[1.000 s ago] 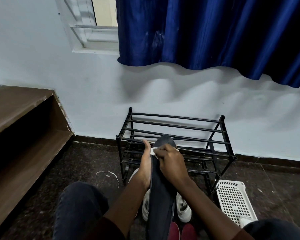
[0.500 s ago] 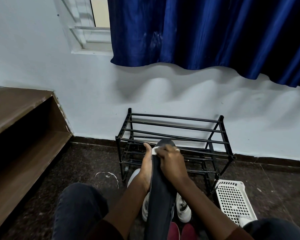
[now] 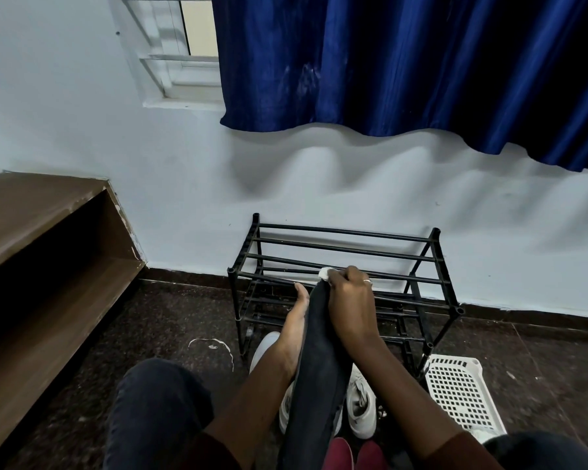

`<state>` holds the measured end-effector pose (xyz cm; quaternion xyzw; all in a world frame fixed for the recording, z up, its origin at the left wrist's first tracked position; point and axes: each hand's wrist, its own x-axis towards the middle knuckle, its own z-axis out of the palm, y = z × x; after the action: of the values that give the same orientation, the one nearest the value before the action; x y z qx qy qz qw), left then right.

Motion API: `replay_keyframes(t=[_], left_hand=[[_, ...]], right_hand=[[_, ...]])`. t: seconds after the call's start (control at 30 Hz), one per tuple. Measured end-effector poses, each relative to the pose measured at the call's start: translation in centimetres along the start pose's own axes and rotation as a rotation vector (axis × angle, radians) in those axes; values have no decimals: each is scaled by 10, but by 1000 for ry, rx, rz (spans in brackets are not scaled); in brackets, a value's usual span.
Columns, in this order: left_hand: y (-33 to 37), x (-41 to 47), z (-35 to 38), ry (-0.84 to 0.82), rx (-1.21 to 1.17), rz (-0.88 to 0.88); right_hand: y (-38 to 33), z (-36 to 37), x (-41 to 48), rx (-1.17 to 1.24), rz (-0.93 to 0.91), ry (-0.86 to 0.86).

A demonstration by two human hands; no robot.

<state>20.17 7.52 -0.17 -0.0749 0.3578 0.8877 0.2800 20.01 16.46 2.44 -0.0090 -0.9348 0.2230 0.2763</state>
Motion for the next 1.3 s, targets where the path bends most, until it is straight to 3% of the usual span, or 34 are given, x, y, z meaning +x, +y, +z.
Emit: replay_keyframes(t=[0.3, 0.53, 0.73, 0.9, 1.07, 1.3], left_hand=[[5, -1, 0, 8, 97, -4], [0, 1, 3, -55, 30, -3], [2, 1, -4, -24, 46, -10], [7, 4, -10, 10, 98, -34], [3, 1, -6, -44, 49, -3], [-1, -8, 2, -243, 23, 71]], right_hand=[[-10, 6, -24, 13, -145, -85], [0, -5, 1, -17, 76, -3], [-12, -4, -24, -1, -133, -84], [-8, -9, -47, 40, -165, -136], [-4, -9, -38, -38, -225, -108], [-1, -20, 6, -45, -111, 11]])
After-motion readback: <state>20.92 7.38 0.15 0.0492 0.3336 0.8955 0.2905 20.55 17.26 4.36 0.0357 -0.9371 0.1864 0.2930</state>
